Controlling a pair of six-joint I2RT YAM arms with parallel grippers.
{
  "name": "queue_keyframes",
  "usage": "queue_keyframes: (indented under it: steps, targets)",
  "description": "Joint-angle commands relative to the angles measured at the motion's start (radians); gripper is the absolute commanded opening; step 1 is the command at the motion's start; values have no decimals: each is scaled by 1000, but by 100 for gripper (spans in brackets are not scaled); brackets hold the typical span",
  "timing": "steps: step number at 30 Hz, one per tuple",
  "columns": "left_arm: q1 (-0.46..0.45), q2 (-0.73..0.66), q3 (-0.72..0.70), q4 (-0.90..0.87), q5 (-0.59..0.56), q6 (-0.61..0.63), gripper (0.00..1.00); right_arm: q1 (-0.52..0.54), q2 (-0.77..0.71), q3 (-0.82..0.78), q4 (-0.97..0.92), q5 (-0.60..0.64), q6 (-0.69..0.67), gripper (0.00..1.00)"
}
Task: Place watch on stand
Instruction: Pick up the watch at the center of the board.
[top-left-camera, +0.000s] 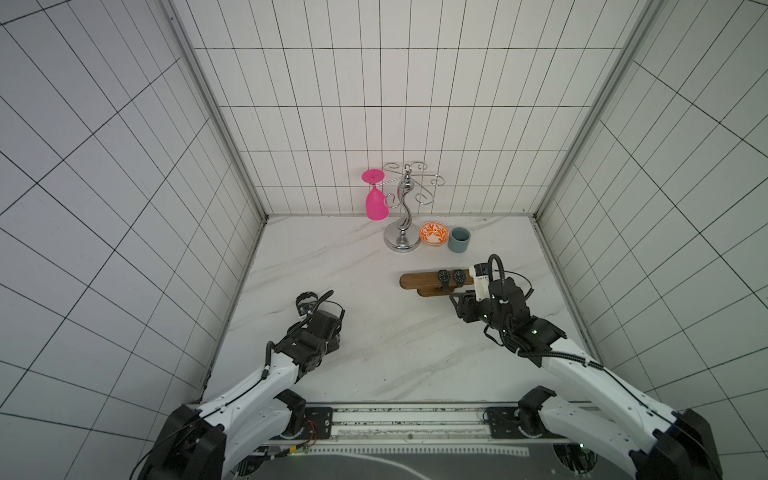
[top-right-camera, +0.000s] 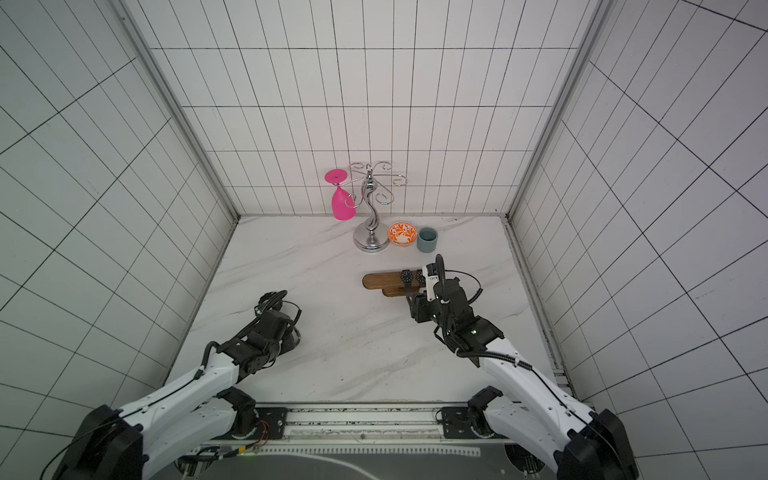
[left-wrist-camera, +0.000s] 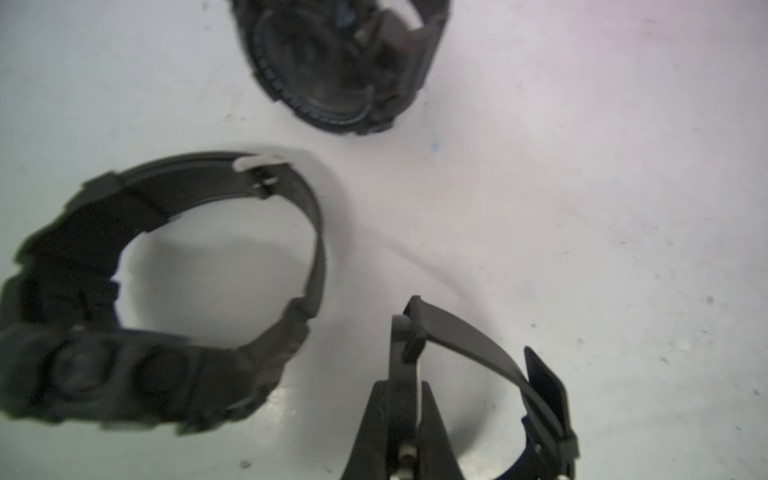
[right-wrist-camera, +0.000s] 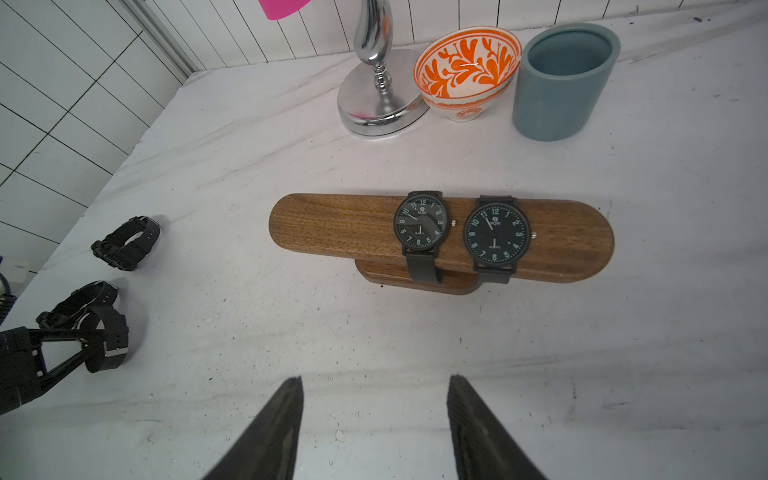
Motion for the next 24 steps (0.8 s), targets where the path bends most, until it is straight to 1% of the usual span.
queue_keyframes:
  steps: [1, 4, 8, 10, 12, 16, 19, 24]
  targets:
    - [-93, -25, 72, 121, -25, 113, 4, 10, -45, -44, -20, -14, 16, 57]
    - [-202, -28, 103, 214, -64, 211, 4, 10, -90, -50, -15, -50, 26, 57]
    - [-322, -16, 114, 410, -77, 367, 4, 13, -161, -60, -5, -102, 41, 57]
    - [-366, -7, 114, 518, -61, 460, 4, 15, -192, -67, 5, -122, 52, 57]
    - [-405, 6, 105, 655, -19, 564, 4, 18, -226, -81, 24, -153, 63, 57]
    - [-457, 52, 108, 836, 73, 721, 4, 21, -265, -104, 67, -231, 87, 55]
    - [-465, 100, 110, 947, 161, 797, 4, 29, -287, -121, 109, -292, 104, 55]
    - [-469, 161, 120, 1072, 309, 932, 3, 66, -324, -137, 173, -339, 116, 53]
